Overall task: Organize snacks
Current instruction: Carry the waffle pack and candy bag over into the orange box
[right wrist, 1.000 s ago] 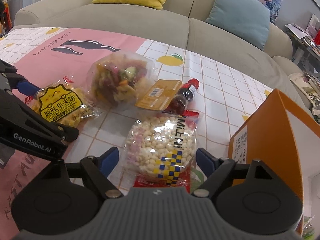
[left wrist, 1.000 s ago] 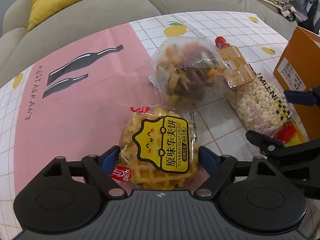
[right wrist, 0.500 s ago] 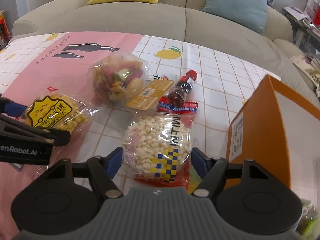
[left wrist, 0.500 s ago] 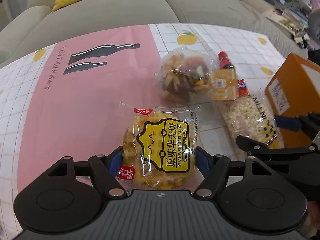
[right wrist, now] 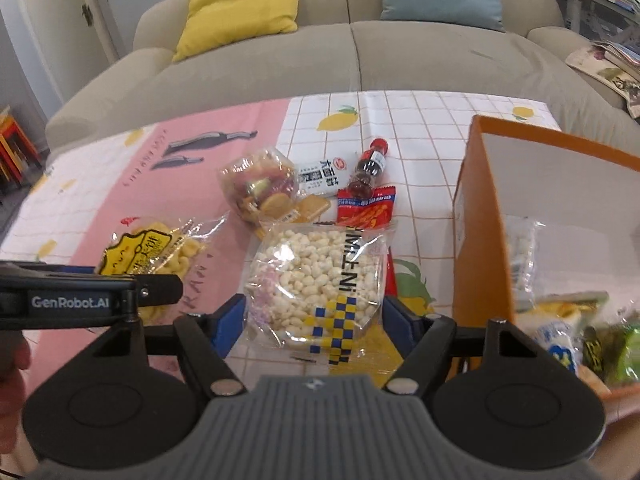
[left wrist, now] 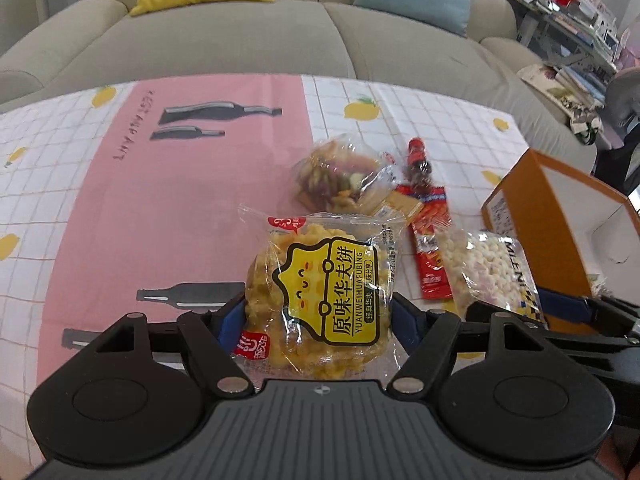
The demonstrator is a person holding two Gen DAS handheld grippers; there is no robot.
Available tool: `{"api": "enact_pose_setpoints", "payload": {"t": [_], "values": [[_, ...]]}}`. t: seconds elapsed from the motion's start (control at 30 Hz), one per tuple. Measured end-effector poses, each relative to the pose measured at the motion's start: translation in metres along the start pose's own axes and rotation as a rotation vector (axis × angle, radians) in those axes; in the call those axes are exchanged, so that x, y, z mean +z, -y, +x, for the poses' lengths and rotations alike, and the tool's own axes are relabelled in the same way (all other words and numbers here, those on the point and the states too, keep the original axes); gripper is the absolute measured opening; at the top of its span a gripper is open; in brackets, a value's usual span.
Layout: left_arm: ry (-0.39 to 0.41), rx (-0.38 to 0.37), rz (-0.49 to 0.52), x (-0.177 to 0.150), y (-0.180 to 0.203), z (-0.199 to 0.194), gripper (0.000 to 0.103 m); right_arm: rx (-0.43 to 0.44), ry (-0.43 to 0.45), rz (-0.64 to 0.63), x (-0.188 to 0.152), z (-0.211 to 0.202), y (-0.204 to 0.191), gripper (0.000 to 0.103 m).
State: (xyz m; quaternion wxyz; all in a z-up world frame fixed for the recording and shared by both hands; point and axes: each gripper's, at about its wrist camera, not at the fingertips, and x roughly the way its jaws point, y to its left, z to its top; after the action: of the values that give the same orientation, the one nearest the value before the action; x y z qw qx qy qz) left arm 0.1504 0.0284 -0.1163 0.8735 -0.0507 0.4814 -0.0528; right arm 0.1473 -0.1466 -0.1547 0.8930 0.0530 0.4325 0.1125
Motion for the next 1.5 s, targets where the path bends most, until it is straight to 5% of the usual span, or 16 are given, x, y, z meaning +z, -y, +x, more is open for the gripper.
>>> {"api": "enact_pose_setpoints", "payload": {"t": [0.33,0.67,0.97,1.5], "values": [[0.086,-0.039,0.009,0.014,0.036,-0.055,0.084,0.108,0.059,0.22,0.005,-0.071,0.043,0.071],[0.076,-0.213,0.088,0.036,0.113,-0.07,0.084,0.066,0.131,0.31,0.004,-0.132,0.117,0.071],[-0.014,-0.338,0.196,0.06,0.201,-0.036,0.084,-0.081,0.125,0.363,0.014,-0.151,0.188,0.071],[-0.25,-0.325,0.24,0.075,0.268,0.072,0.084,-0.187,-0.052,0.291,0.027,-0.092,0.26,0.071]]}}
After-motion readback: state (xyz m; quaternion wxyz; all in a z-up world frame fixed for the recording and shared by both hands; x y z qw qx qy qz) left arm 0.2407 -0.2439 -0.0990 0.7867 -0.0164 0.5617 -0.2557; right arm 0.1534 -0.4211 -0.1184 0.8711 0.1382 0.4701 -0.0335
